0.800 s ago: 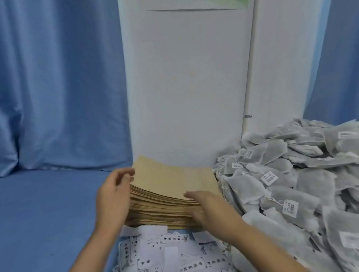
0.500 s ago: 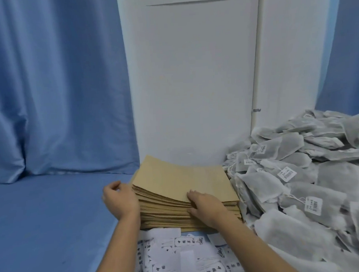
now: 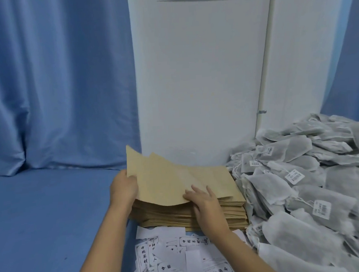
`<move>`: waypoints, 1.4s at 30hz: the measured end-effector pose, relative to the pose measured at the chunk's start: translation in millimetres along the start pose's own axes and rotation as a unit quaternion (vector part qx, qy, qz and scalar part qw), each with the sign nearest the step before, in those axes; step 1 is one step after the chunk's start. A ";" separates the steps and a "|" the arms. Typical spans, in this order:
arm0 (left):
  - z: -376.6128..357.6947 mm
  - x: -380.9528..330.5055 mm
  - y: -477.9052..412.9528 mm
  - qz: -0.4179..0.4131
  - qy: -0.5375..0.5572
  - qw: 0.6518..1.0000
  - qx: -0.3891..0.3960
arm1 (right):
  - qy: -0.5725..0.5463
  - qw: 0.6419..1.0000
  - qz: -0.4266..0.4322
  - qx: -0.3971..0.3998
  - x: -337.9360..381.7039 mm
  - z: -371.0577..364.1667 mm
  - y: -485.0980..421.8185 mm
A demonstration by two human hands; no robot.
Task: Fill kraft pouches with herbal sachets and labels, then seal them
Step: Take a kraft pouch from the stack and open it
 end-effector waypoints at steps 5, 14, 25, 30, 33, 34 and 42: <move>4.0 -49.7 50.8 -0.248 0.118 0.956 -0.104 | -0.104 0.989 -0.098 -0.043 -2.2 15.8 8.5; -132.9 -43.4 134.9 -0.466 -0.318 0.809 0.166 | -0.597 0.750 -0.276 -0.069 -37.1 32.5 42.1; -172.8 44.0 146.0 -0.290 -0.271 0.871 0.291 | -0.774 0.532 -0.334 -0.078 -63.4 2.1 77.0; -161.0 39.6 141.9 -0.250 -0.202 0.907 0.274 | -0.762 0.563 -0.313 -0.063 -59.8 0.0 72.1; -158.8 41.8 141.2 -0.234 -0.206 0.915 0.256 | -0.753 0.568 -0.322 -0.078 -57.8 0.1 72.4; -157.4 43.4 139.9 -0.224 -0.204 0.920 0.250 | -0.754 0.565 -0.324 -0.083 -57.3 -0.3 72.7; -148.8 22.5 151.6 -0.297 -0.252 0.895 0.217 | -0.721 0.603 -0.329 -0.086 -53.6 4.8 74.7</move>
Point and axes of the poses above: each hand's wrist, its own y-axis away from the middle knuckle, its own z-axis out of the back of the hand, x = y × z, the point moved 8 cm from there along -y, towards the middle knuckle, and after that the axes turned 3 degrees about y, right-handed, at the moved point
